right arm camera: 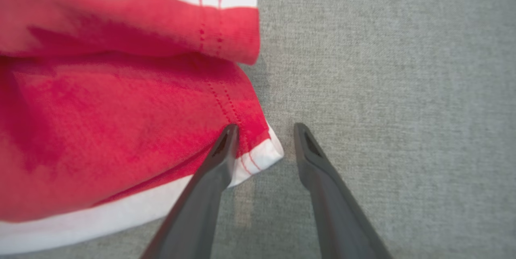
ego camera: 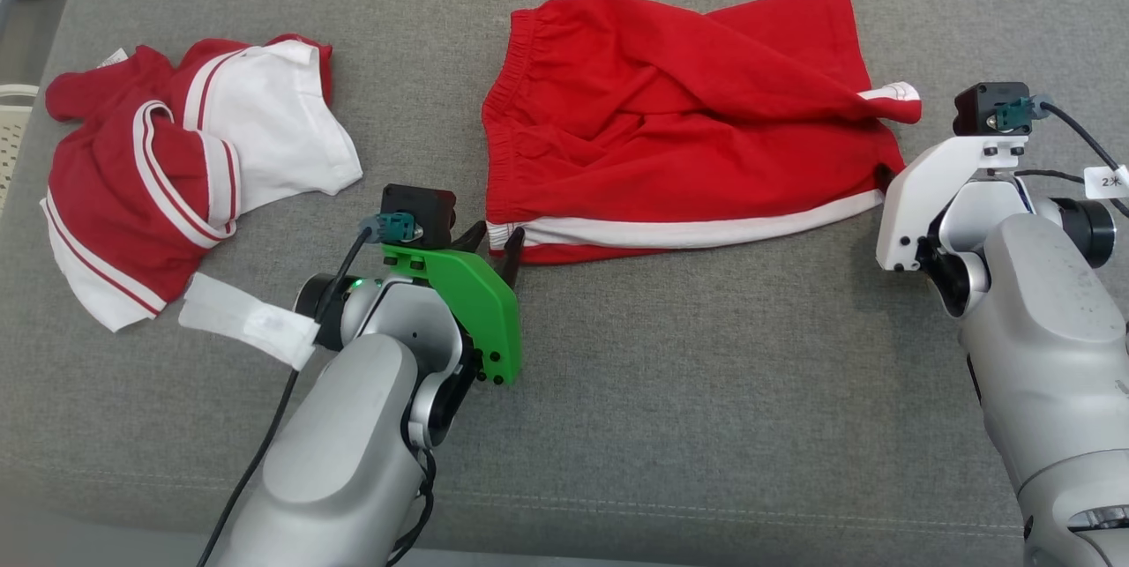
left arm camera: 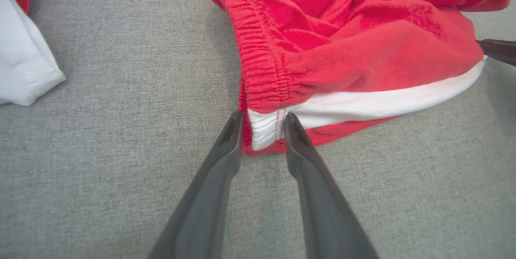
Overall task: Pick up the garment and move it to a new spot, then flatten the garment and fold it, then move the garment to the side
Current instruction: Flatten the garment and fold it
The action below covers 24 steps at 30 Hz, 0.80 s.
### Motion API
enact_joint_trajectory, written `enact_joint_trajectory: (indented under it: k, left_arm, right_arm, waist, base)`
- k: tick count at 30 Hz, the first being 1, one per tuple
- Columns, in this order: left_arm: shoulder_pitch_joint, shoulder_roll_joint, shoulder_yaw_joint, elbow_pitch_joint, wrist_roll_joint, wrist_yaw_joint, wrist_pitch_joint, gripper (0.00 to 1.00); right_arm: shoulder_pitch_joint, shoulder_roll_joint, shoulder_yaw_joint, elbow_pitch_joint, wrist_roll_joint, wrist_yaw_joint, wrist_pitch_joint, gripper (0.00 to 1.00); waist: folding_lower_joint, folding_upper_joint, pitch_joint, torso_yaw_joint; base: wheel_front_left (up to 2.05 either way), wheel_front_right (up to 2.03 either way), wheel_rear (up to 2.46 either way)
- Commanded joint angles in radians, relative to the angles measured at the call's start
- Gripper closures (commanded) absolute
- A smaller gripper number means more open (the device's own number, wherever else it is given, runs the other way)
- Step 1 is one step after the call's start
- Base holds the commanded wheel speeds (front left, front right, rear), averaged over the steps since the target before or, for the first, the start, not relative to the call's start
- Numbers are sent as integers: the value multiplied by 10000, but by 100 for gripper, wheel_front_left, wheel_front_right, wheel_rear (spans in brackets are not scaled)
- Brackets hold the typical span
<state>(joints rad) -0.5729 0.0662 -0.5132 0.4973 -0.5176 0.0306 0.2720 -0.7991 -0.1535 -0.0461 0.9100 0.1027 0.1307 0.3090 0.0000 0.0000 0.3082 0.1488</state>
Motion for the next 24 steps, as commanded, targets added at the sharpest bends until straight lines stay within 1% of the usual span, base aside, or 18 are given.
enact_joint_trajectory:
  k: [1,3,4,6,8,10,11,12,13,14,15,16,17,19,20,21,22,24]
  left_arm:
    - [90,76,43,-48,-86,56,32,35]
    - [176,105,34,-153,-116,66,50,25]
    - [208,118,30,-207,-144,76,80,24]
    - [286,145,21,-291,-163,98,149,23]
    - [337,168,25,-367,-199,108,185,29]
    - [385,183,18,-459,-257,88,195,39]
    - [398,190,24,-488,-269,86,186,53]
    - [402,199,25,-510,-270,94,197,55]
    - [386,197,15,-540,-283,80,195,56]
    - [372,195,12,-551,-314,63,200,61]
    - [357,193,10,-555,-337,56,219,64]
    - [335,192,-1,-554,-335,57,233,64]
    - [311,187,-21,-540,-354,41,251,64]
    - [265,178,-45,-501,-364,22,230,69]
    - [247,164,-48,-483,-408,-10,204,79]
    - [229,153,-55,-457,-422,-21,186,94]
    - [207,146,-73,-431,-424,-23,169,100]
    - [199,132,-79,-402,-466,-38,182,100]
  right_arm:
    - [207,32,35,273,8,1,64,27]
    - [214,-9,23,332,30,1,77,21]
    - [218,-45,19,359,29,1,97,20]
    - [226,-81,12,401,44,-3,148,16]
    - [258,-104,7,436,49,-4,198,12]
    - [296,-83,16,451,73,-4,259,15]
    - [321,-61,16,463,96,-4,298,20]
    - [345,-40,38,472,98,-4,327,25]
    - [354,-21,50,470,117,-4,348,27]
    - [363,3,47,484,169,-6,396,51]
    - [367,10,60,496,189,-6,421,55]
    - [367,25,65,498,224,-6,436,56]
    - [366,34,64,505,263,-7,454,61]
    - [358,33,68,536,287,-9,471,84]
    - [353,35,62,549,308,-10,471,100]
    - [352,36,57,563,328,-13,467,100]
    - [359,50,55,572,359,-12,465,100]
    - [364,69,54,581,383,-12,463,100]
  waist:
    - [0,0,-18,13]
    - [0,0,-48,33]
    - [0,0,-63,42]
    - [0,0,-99,49]
    - [0,0,-134,38]
    - [0,0,-159,22]
    - [0,0,-168,8]
    - [0,0,-171,-9]
    - [0,0,-172,-27]
    - [0,0,-176,-45]
    - [0,0,-174,-61]
    - [0,0,-172,-75]
    - [0,0,-170,-84]
    - [0,0,-163,-102]
    - [0,0,-161,-109]
    - [0,0,-161,-114]
    - [0,0,-165,-118]
    - [0,0,-172,-121]
  base:
    - [0,0,0]
    - [0,0,0]
    - [0,0,0]
    - [0,0,0]
    - [0,0,0]
    - [0,0,0]
    - [0,0,0]
    - [0,0,0]
    - [0,0,0]
    - [0,0,0]
    - [0,0,0]
    - [0,0,0]
    - [0,0,0]
    - [0,0,0]
    - [0,0,0]
    - [0,0,0]
    - [0,0,0]
    - [0,0,0]
